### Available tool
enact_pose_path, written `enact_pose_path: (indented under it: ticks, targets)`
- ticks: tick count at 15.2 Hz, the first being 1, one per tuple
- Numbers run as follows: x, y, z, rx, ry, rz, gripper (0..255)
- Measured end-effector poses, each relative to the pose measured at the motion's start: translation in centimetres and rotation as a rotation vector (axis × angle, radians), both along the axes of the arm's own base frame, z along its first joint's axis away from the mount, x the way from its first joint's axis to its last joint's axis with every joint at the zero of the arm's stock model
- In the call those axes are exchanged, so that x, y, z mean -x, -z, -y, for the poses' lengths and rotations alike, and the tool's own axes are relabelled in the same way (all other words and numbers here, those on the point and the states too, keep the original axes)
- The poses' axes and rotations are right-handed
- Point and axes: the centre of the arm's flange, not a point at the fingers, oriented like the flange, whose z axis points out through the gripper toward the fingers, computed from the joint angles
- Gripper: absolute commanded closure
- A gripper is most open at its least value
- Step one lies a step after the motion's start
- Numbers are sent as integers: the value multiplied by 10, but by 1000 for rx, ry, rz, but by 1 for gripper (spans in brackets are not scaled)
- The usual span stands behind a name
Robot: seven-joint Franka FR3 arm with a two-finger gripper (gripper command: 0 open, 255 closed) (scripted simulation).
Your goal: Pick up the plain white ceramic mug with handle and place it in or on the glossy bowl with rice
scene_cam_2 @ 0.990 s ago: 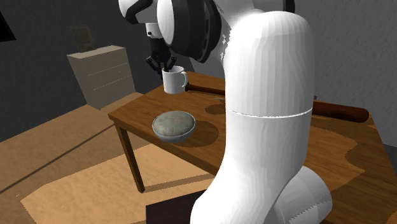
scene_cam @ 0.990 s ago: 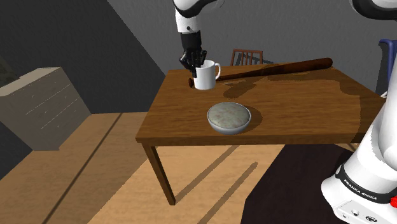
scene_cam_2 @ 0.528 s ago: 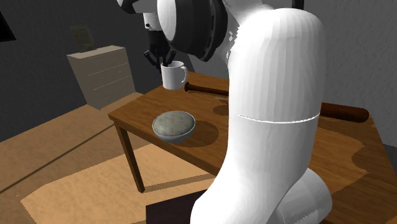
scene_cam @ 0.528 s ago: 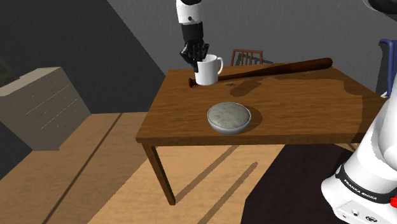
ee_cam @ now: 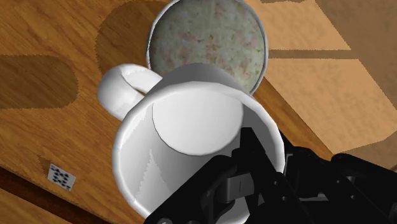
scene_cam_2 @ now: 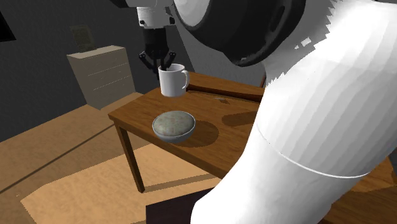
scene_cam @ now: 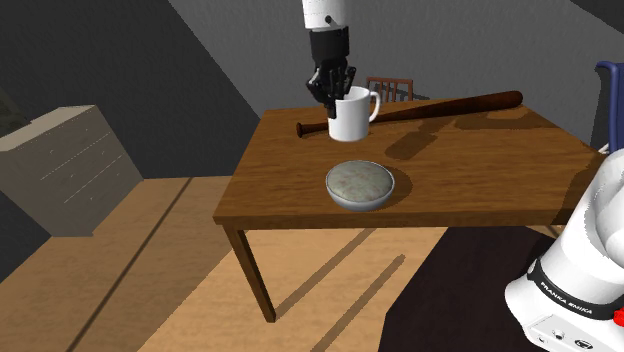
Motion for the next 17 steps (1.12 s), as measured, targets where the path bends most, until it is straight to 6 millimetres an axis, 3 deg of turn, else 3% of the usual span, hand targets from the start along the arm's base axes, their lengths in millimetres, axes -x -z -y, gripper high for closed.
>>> enact_pose_path:
  ticks: [4,5,17]
  targets:
    - [50,-4,-5,0,0,1,255]
    - [55,-2,-8,0,0,1,255]
    - [60,57,-8,0,1,-1,255]
